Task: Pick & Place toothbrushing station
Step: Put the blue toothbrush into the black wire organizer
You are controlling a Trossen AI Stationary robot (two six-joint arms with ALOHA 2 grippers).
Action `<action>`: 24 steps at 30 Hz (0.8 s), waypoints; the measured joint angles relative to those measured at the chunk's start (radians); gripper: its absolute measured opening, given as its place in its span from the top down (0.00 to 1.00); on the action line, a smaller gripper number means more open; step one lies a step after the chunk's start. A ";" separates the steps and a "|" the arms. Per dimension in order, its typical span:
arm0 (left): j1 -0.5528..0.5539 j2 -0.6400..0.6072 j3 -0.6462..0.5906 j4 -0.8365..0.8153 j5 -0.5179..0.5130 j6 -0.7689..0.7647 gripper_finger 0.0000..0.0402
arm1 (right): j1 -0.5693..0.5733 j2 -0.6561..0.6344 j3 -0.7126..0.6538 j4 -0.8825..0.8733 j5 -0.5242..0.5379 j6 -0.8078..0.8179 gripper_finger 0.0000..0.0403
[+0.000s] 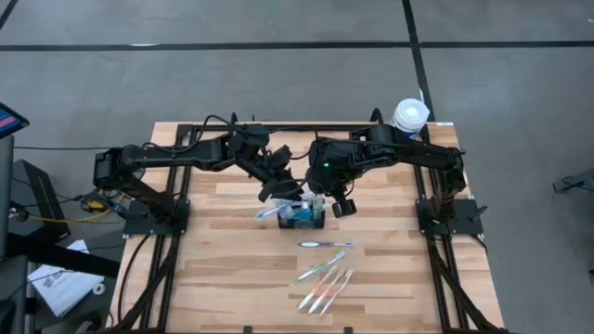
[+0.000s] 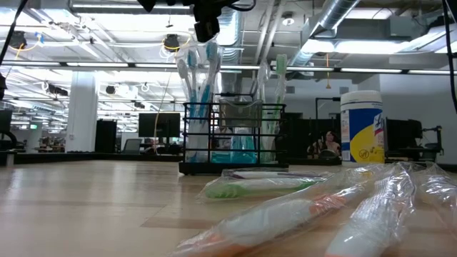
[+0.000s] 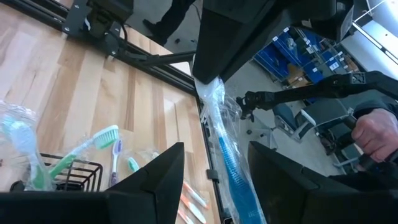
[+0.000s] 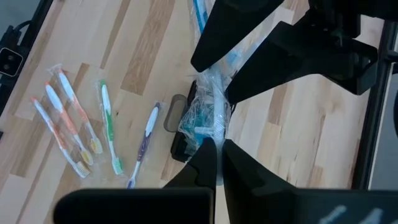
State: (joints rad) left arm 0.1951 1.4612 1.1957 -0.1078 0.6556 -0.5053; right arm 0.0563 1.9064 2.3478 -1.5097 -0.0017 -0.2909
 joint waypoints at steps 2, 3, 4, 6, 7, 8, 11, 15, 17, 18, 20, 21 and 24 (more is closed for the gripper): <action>0.000 0.000 0.000 0.000 0.000 0.000 0.57 | 0.000 0.000 0.000 0.000 0.000 0.001 1.00; 0.000 0.000 0.000 0.000 0.000 0.000 0.57 | 0.000 0.000 0.000 0.000 0.000 0.001 1.00; 0.000 0.000 0.000 0.000 0.000 0.000 0.57 | 0.000 0.000 0.000 0.001 0.001 0.001 1.00; 0.000 0.000 0.000 0.000 0.000 0.001 0.57 | 0.000 0.000 0.000 0.005 0.001 0.002 1.00; 0.000 0.000 0.000 -0.001 0.000 0.001 0.58 | 0.000 0.000 0.000 0.008 0.002 0.002 1.00; 0.000 0.000 0.000 -0.001 0.000 0.001 0.59 | 0.000 0.000 0.000 0.012 0.002 0.002 1.00; 0.000 0.000 0.000 -0.001 0.004 0.002 0.63 | 0.000 0.000 0.000 0.029 0.002 0.002 1.00; 0.000 0.000 0.000 -0.001 0.004 0.003 0.68 | 0.000 0.000 0.000 0.032 0.002 0.002 1.00; 0.000 0.000 0.000 -0.001 0.003 0.008 0.70 | 0.000 0.000 0.000 0.031 0.002 0.003 1.00; 0.000 0.000 0.000 -0.002 0.003 0.015 0.71 | 0.000 0.000 0.000 0.031 0.002 0.002 1.00; 0.000 0.000 0.000 -0.002 0.003 0.031 0.73 | 0.000 0.000 0.000 0.031 0.002 0.003 1.00; 0.000 0.000 0.000 -0.002 0.003 0.035 0.75 | 0.000 0.000 0.000 0.030 0.002 0.003 1.00; 0.000 0.000 0.000 -0.003 0.003 0.066 0.82 | 0.002 0.000 0.000 0.029 0.002 0.003 1.00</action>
State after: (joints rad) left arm 0.1947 1.4612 1.1957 -0.1106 0.6586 -0.4394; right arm 0.0578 1.9064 2.3474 -1.4808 0.0006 -0.2878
